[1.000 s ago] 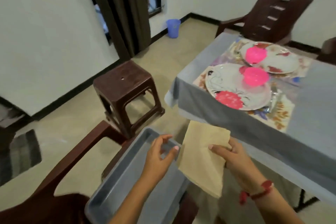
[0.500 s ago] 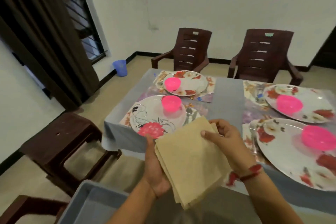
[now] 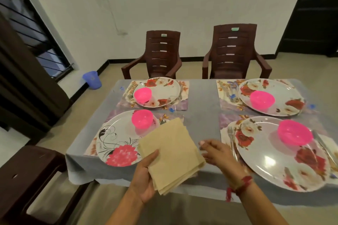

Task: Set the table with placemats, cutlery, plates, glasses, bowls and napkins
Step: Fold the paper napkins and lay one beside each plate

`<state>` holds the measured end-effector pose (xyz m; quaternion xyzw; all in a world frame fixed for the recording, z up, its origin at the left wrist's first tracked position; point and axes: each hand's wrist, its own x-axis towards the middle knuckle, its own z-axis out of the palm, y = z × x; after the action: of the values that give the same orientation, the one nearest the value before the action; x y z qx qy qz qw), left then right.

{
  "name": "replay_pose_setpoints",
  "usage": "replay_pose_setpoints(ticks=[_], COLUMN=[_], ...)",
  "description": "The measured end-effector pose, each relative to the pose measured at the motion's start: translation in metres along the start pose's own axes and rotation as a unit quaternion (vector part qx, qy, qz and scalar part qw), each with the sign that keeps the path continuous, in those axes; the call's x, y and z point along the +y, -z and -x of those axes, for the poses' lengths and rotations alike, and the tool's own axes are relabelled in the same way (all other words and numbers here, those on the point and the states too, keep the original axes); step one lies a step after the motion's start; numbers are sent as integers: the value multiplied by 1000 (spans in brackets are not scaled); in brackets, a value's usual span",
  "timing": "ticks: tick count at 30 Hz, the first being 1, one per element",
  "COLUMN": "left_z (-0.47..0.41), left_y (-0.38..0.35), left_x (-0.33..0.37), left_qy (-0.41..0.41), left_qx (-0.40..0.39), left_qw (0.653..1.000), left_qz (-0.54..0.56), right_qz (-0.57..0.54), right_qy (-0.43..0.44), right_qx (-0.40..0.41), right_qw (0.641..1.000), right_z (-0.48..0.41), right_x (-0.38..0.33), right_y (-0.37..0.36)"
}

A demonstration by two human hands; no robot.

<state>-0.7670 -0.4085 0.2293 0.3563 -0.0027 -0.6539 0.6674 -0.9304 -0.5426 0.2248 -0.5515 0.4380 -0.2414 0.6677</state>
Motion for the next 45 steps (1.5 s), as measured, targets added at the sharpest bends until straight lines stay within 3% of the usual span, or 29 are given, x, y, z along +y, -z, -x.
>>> replay_pose_setpoints(ticks=[2,5,10,16,22,24,28,34,40,45], left_z=[-14,-31,-60,-90,-110,-114,-122,-121,-111,-104], left_y=[6,11,12,11,4,1,0,-1,7,15], left_x=[11,28,55,86,93,93,90,75,65,67], left_qy=[9,9,14,19,4,-2,-2,4,13,-3], left_qx=[10,6,-30,-4,-9,-20,-22,-4,5,-22], left_qw=[1000,1000,999,999,999,1000,1000,1000,1000,999], left_qz=[5,3,4,-32,-32,-22,-20,-31,-9,29], right_qz=[26,16,14,-128,-58,-86,-135,-9,80,57], right_qy=[0,7,-60,-159,-175,-172,-133,-20,105,167], right_qx=[-47,-47,-78,-115,-166,-161,-101,5,121,139], right_qw=[999,999,995,972,969,968,977,1000,984,975], right_z=[-10,-30,-68,-93,-109,-113,-116,-107,-101,-94], right_x=[5,2,-2,-8,-27,-29,-31,-21,5,5], right_y=[-10,-24,-35,-32,-17,-12,-6,-12,-33,-44])
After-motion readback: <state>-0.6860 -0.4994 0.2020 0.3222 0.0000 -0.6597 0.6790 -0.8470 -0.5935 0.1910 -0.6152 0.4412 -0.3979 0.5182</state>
